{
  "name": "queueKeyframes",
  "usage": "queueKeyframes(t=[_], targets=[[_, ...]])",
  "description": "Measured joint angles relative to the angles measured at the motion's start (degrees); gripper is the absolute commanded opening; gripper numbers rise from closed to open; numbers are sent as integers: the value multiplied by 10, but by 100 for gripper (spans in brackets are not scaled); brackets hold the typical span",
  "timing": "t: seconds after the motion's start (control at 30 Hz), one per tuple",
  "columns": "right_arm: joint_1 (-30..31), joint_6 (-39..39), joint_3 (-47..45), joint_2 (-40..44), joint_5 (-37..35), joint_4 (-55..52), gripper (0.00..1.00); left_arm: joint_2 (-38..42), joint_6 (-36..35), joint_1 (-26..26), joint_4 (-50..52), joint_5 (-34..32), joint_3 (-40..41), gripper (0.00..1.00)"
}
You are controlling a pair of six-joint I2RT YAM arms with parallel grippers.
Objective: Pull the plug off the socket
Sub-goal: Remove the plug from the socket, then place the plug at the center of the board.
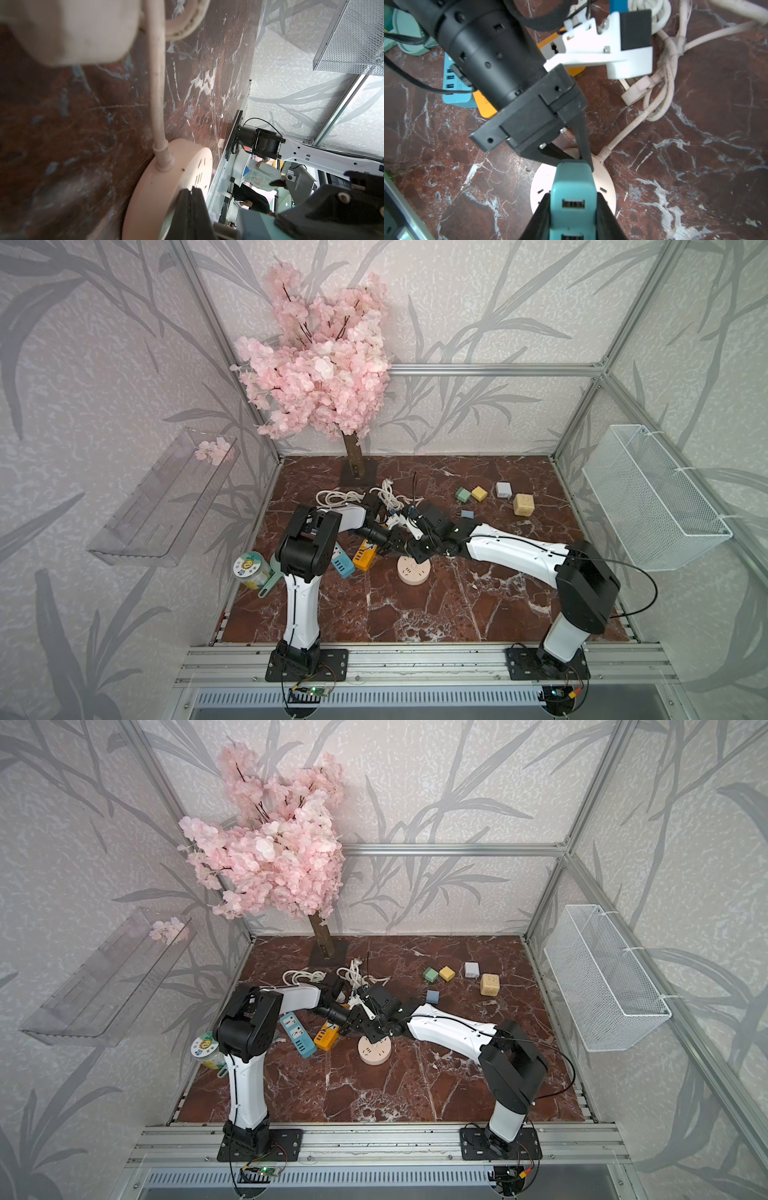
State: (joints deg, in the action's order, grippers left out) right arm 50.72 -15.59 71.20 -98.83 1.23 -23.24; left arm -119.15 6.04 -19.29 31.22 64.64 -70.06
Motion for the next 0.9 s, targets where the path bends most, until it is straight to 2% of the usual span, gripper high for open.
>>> queueKeyframes(t=[0.1, 0.23, 0.53, 0.67, 0.73, 0.8, 0.9], targets=[[12, 2, -3, 10, -7, 4, 0, 0, 0, 0, 0, 0, 0, 0], [18, -4, -41, 64, -13, 31, 0, 2, -1, 0, -7, 2, 3, 0], [-32, -37, -119, 175, -12, 42, 0, 24, 0, -9, -26, -21, 7, 1], [-57, -54, -163, 217, -6, 42, 0, 38, 3, -23, -30, -45, -30, 16], [-73, -62, -182, 238, 1, 42, 0, 58, 1, -33, -30, -56, -58, 29], [-94, -71, -199, 258, 9, 45, 0, 89, -2, -45, -29, -68, -79, 36], [-133, -85, -225, 290, 23, 56, 0, 150, -22, -60, -21, -92, -97, 55]])
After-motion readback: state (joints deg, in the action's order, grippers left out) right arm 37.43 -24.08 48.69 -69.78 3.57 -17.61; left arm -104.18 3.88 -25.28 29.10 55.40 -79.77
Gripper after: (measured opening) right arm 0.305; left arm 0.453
